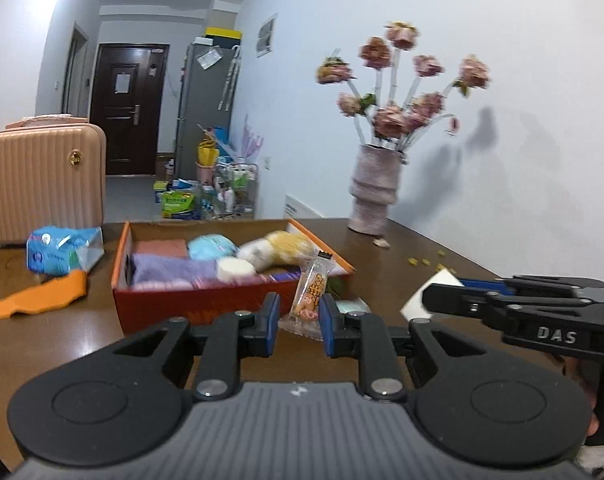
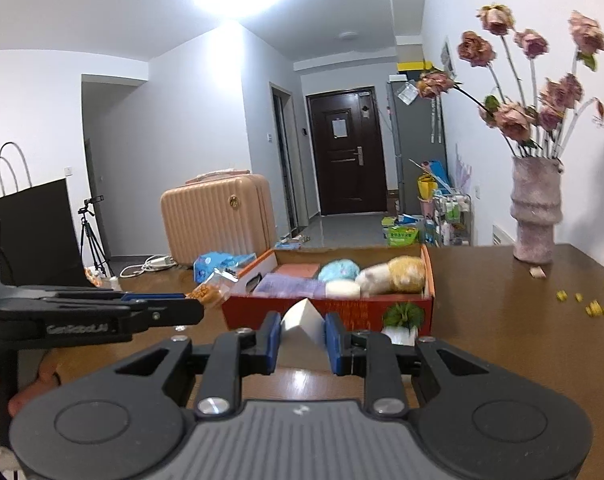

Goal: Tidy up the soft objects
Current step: 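Carry the wedge and snack packet into the box and open both grippers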

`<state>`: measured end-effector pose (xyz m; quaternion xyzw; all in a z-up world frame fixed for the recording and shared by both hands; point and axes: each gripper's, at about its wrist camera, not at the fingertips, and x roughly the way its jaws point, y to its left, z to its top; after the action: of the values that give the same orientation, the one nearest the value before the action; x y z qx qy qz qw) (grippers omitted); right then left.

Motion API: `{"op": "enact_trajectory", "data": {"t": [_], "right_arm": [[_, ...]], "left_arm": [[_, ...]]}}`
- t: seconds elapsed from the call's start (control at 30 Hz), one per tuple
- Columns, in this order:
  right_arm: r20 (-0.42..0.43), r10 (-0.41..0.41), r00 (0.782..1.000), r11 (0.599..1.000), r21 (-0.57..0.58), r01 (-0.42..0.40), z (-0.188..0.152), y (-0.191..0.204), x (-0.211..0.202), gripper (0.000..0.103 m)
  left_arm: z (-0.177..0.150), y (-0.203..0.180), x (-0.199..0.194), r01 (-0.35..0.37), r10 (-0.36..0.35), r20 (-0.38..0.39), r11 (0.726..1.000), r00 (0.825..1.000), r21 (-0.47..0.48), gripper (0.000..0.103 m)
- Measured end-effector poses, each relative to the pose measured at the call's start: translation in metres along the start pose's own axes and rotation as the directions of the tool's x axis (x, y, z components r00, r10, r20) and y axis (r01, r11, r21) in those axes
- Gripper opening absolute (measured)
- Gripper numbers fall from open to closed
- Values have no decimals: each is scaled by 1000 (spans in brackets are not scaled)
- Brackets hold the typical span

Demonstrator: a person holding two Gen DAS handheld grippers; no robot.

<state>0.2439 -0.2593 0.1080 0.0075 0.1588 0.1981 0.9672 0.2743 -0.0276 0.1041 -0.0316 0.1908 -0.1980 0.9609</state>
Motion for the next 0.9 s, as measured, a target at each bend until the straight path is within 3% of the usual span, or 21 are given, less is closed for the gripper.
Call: {"op": "enact_trajectory", "data": {"t": [0.13, 0.3, 0.43, 0.57, 0.6, 0.67, 0.77, 0.9], "right_arm": [[-30, 27, 999, 1000, -5, -27, 34, -24, 61, 23], [-109, 51, 993, 998, 45, -47, 67, -61, 154, 23], [-229, 25, 973, 999, 47, -15, 76, -86, 239, 24], [-347, -10, 938, 999, 26, 21, 66, -100, 300, 26], [-373, -16, 928, 1000, 14, 23, 62, -101, 308, 29], [-395, -15, 918, 1000, 19, 24, 55, -103, 321, 33], [-390, 6, 921, 998, 53, 16, 51, -109, 326, 45], [-370, 7, 929, 997, 75, 23, 54, -116, 321, 46]], "left_arm": [[31, 34, 59, -55, 55, -21, 998, 998, -6, 22], [54, 81, 145, -99, 92, -136, 994, 986, -41, 22], [57, 109, 214, -125, 107, -241, 990, 965, -63, 22], [42, 117, 258, -153, 135, -329, 988, 935, -30, 26], [39, 119, 265, -162, 140, -343, 986, 929, -34, 35], [34, 123, 270, -150, 125, -340, 988, 932, -46, 43], [32, 126, 271, -139, 115, -331, 989, 937, -52, 57], [36, 126, 266, -157, 129, -323, 986, 938, -62, 57]]}}
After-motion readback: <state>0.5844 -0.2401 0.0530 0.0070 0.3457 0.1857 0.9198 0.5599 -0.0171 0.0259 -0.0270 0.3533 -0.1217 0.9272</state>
